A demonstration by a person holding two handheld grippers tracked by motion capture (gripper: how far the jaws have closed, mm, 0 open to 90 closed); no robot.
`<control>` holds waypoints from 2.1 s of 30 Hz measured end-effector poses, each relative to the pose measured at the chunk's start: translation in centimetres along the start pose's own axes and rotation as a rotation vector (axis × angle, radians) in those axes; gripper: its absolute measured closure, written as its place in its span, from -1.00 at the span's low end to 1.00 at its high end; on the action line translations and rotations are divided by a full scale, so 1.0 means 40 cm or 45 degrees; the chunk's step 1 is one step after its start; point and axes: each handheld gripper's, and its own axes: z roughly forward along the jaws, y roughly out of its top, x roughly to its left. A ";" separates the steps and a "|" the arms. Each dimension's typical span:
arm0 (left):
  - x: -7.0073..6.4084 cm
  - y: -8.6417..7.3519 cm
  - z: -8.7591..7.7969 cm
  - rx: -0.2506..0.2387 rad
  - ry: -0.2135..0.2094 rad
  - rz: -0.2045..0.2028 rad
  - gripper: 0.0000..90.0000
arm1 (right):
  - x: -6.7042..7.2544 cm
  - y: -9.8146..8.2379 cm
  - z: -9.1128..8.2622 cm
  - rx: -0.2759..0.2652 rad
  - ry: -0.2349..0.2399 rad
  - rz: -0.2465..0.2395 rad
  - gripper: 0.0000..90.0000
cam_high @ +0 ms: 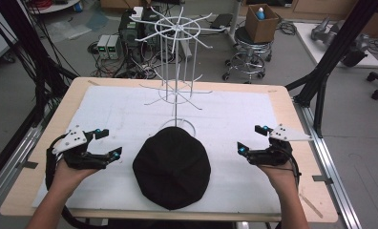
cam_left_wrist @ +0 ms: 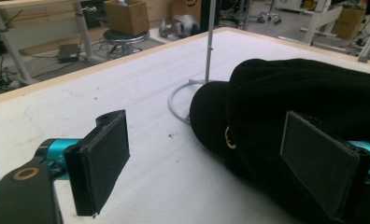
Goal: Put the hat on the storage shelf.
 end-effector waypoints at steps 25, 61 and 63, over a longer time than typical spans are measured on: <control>-0.008 0.002 0.013 -0.011 -0.043 -0.047 -0.65 | 0.008 -0.012 0.013 0.060 -0.022 -0.011 -0.87; -0.239 0.153 0.187 0.107 -0.505 0.164 -0.65 | -0.009 -0.022 0.020 0.092 -0.032 0.027 -0.87; -0.259 0.148 0.200 0.138 -0.522 0.193 -0.65 | -0.010 -0.023 0.019 0.095 -0.036 0.031 -0.87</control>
